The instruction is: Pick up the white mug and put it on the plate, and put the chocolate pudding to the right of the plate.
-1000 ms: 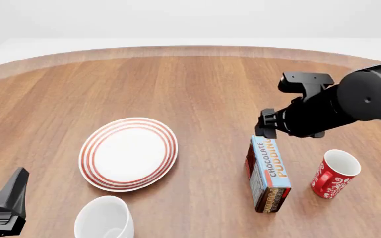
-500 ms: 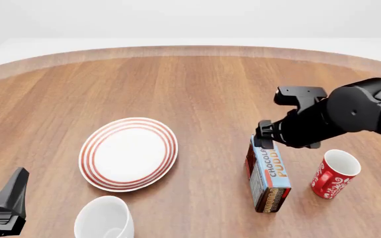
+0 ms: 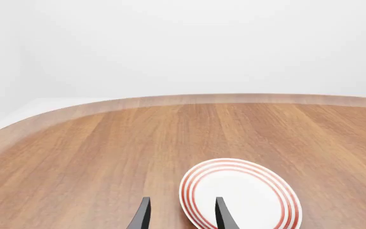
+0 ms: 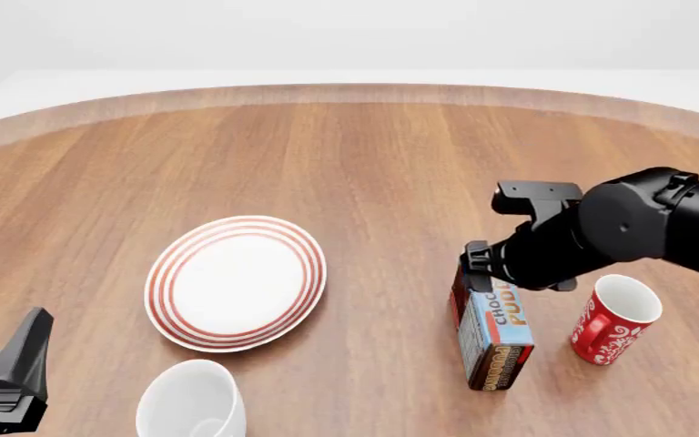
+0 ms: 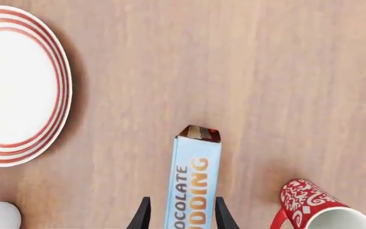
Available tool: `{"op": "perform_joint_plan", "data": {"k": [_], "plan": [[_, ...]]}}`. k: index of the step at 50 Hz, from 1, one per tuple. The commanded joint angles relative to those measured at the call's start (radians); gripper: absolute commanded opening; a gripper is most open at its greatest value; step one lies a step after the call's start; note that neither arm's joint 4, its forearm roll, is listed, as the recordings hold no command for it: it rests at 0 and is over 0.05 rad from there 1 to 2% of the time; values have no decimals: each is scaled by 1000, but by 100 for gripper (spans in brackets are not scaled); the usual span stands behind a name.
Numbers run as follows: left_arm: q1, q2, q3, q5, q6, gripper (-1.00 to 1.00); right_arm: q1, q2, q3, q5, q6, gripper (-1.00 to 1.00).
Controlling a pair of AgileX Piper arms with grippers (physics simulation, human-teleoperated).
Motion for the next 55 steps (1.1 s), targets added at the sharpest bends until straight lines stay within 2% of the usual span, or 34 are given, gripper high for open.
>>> {"op": "perform_joint_plan", "data": {"k": [1,40,51,52,55], "plan": [[0,0,0,0,0,100,-9,13,30,-19,-10,100],[0,0,0,0,0,100,28,68,94,-83,38,100],[0,0,0,0,0,100,32,82,102,-91,32,100],[0,0,0,0,0,100,26,81,104,-92,30,-100],[0,0,0,0,0,100,22,76,105,-89,30,-100]]}}
